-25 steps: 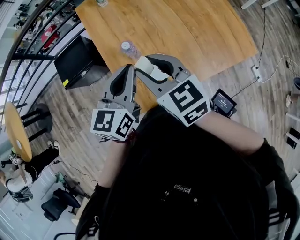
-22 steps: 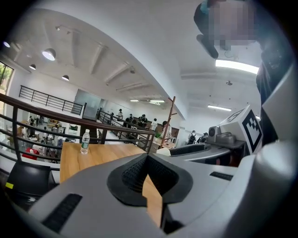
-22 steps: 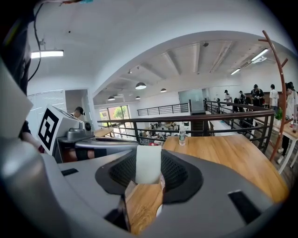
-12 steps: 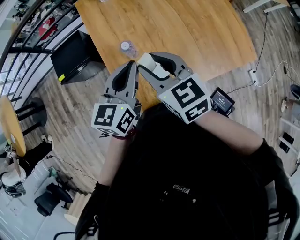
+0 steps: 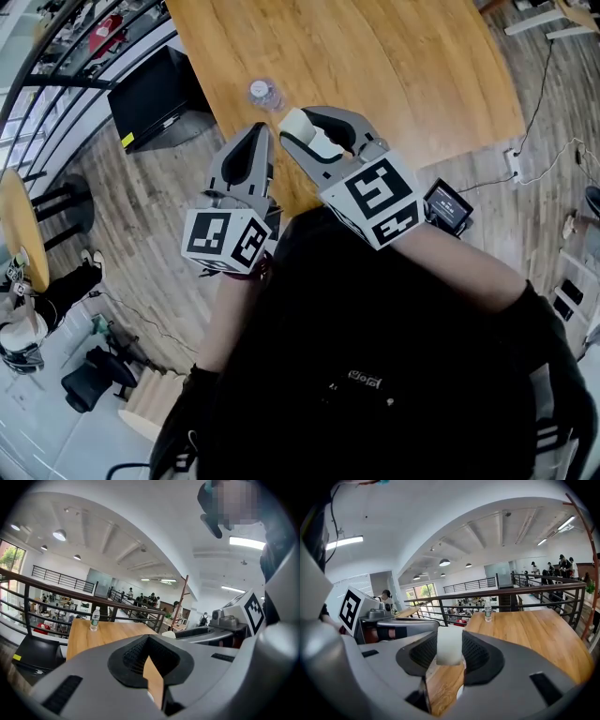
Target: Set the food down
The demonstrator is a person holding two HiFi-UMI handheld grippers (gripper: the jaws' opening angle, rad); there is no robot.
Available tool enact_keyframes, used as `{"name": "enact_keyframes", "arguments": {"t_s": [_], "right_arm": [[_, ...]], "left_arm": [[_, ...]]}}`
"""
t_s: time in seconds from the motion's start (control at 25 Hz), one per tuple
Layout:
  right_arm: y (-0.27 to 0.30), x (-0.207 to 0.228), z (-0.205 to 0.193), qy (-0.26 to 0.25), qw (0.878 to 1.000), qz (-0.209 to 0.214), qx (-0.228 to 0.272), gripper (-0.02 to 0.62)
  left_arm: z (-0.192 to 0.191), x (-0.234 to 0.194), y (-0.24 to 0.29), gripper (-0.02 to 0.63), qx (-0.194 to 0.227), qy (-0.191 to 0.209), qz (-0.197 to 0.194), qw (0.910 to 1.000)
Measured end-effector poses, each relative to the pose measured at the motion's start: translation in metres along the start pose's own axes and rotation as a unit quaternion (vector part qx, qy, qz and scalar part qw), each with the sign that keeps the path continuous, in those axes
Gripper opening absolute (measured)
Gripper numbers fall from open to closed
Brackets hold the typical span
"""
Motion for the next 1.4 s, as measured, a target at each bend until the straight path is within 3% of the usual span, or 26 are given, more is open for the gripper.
{"name": "enact_keyframes", "arguments": {"t_s": [1.16, 1.4], "right_arm": [[0.032, 0.026, -0.046, 0.046, 0.997, 0.032, -0.044, 0.170], [0.035, 0.031, -0.049, 0.051, 0.997, 0.034, -0.045, 0.170]], "left_arm": [[-0.040, -0.005, 0.012, 0.005, -0.065, -0.013, 0.036, 0.9972], [-0.045, -0.008, 0.018, 0.005, -0.059, -0.031, 0.042, 0.9969]]}}
Point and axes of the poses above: the fingertips, and each gripper's own axes: y forward along the fingers, x to its right, z out of its top, the point moved 5 cm from there along -y, backward along the fingers, and after that the axes turned 14 degrees about -x, right-handed, at the moved point
